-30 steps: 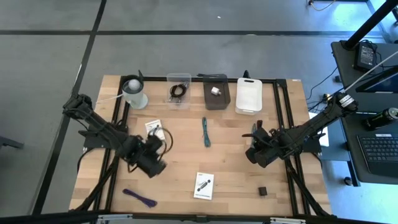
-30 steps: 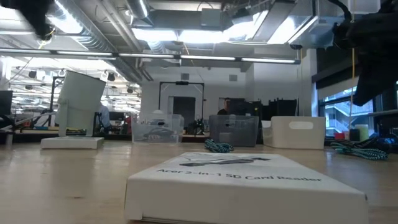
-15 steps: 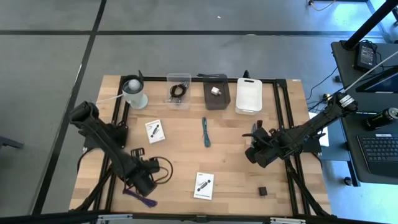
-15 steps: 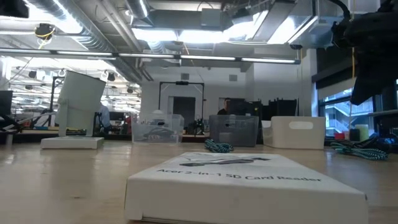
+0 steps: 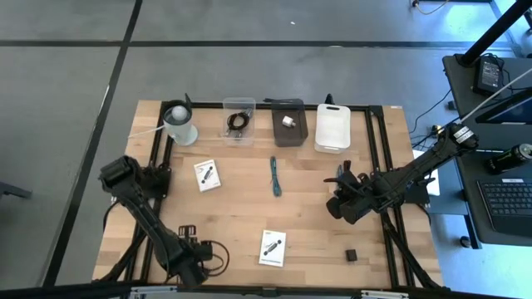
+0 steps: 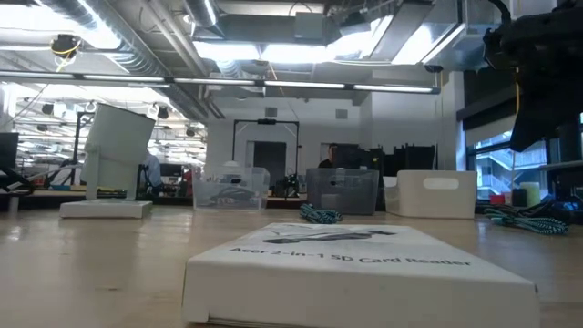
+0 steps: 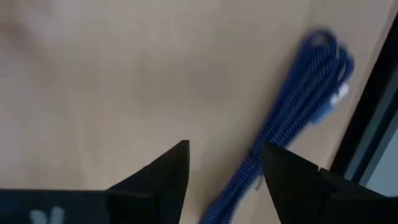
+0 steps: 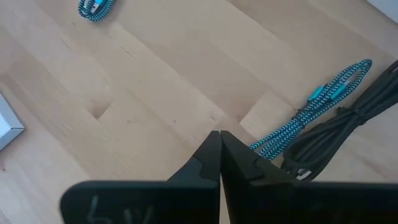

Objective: Pick and place items into bin
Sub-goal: Put the blue charger cable into the transparent bin

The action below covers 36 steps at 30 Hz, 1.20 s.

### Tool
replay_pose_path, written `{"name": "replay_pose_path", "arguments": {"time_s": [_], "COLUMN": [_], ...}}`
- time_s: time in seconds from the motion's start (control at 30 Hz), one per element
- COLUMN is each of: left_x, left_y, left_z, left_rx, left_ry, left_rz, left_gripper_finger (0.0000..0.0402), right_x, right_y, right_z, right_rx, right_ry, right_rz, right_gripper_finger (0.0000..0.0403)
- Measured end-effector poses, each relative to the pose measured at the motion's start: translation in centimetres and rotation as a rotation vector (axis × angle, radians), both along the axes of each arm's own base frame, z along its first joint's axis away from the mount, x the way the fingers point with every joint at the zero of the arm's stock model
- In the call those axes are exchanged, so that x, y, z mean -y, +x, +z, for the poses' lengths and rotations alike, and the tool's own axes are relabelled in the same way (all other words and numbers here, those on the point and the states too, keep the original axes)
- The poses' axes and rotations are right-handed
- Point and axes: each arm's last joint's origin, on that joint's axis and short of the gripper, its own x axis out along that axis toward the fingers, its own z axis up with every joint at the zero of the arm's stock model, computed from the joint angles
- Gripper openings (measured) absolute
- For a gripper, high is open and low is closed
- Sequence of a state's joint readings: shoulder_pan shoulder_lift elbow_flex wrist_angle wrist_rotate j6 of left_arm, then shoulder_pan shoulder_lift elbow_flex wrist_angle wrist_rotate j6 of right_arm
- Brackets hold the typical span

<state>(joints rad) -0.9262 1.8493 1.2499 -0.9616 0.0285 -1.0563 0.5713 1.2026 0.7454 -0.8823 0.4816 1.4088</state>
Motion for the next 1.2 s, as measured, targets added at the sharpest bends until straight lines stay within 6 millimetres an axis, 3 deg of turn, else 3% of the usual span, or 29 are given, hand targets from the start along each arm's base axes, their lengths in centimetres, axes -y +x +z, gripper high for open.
{"name": "replay_pose_path", "arguments": {"time_s": [0.47, 0.57, 0.7, 0.77, 0.97, 1.2], "left_x": [2.9, 3.0, 2.6, 2.4, 1.4, -1.4], "left_y": [-1.8, -1.6, -1.0, -0.7, 0.3, 0.3], "left_z": [-3.6, -4.2, -4.1, -3.8, -2.2, 4.1], "left_rx": [-0.086, -0.115, -0.129, -0.121, -0.043, 0.268], "left_ry": [-0.005, -0.01, -0.036, -0.054, -0.072, -0.032], "left_rz": [-0.03, -0.022, 0.002, -0.011, 0.038, 0.26], "left_gripper_finger": [0.0175, 0.0144, 0.0066, 0.0027, 0.0021, 0.0021], "right_x": [0.0, 0.0, 0.0, 0.0, 0.0, 0.0], "right_y": [0.0, 0.0, 0.0, 0.0, 0.0, 0.0], "right_z": [0.0, 0.0, 0.0, 0.0, 0.0, 0.0], "right_rx": [0.0, 0.001, 0.005, 0.007, 0.007, 0.007], "right_ry": [0.0, -0.003, -0.009, -0.012, -0.016, -0.017], "right_rz": [0.001, 0.002, 0.001, 0.0, 0.002, 0.003], "right_gripper_finger": [0.0005, 0.0005, 0.0005, 0.0005, 0.0005, 0.0005]}}
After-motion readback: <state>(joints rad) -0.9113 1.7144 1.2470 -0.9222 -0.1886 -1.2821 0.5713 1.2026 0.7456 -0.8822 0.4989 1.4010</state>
